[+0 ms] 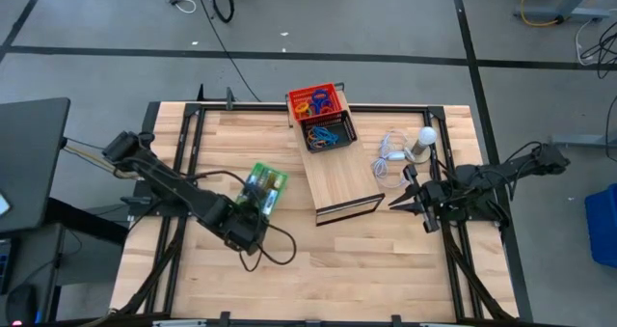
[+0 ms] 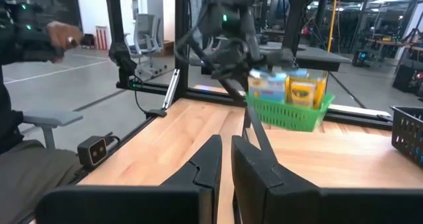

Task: Pick & Place Office Desk Supplies
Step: Put the green basket with crayon boxes on the shelf

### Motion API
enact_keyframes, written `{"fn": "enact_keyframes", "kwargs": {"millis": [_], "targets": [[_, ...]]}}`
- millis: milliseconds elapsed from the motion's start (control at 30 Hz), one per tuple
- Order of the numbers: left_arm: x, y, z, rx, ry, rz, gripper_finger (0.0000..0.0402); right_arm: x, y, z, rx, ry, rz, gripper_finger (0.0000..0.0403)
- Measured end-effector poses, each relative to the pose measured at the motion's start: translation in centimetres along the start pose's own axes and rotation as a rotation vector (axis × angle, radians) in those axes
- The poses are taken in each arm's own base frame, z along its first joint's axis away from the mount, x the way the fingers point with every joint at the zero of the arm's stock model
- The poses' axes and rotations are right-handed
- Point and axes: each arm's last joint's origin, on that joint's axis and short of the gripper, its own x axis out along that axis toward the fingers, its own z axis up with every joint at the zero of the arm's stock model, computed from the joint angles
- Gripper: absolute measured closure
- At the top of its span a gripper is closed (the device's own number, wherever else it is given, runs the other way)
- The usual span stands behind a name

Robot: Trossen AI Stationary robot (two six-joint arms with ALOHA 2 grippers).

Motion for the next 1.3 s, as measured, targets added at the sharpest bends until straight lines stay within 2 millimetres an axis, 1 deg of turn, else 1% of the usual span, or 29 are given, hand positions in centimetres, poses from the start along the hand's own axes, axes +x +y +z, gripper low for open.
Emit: {"fn": "enact_keyframes", "kwargs": {"millis": [233, 367, 467, 600, 800, 1067, 1300], "targets": [[-3.0, 1.6, 1.8, 0.136, -0.065, 0.034, 0.0396, 0.0, 0.0, -0.1, -0.002, 0.014, 0.008, 0.0362], [-3.8, 2.9, 2.5, 0.214, -0.086, 0.062, 0.0396, 0.0, 0.0, -0.2, -0.001, 0.024, 0.009, 0.0362], [-3.8, 4.0, 2.7, 0.268, -0.082, 0.075, 0.0396, 0.0, 0.0, -0.2, -0.001, 0.025, 0.009, 0.0362], [-3.1, 5.7, 2.9, 0.324, -0.077, 0.090, 0.0396, 0.0, 0.0, -0.2, 0.001, 0.025, 0.010, 0.0362], [-2.2, 7.7, 3.6, 0.390, -0.136, 0.093, 0.0396, 0.0, 0.0, -0.3, 0.001, 0.029, 0.013, 0.0362], [-1.9, 8.5, 4.0, 0.491, -0.208, 0.058, 0.0396, 0.0, 0.1, -0.5, 0.000, 0.049, 0.014, 0.0362], [-1.8, 8.9, 4.6, 0.544, -0.270, 0.080, 0.0396, 0.0, 0.1, -0.5, 0.000, 0.051, 0.014, 0.0362]]}}
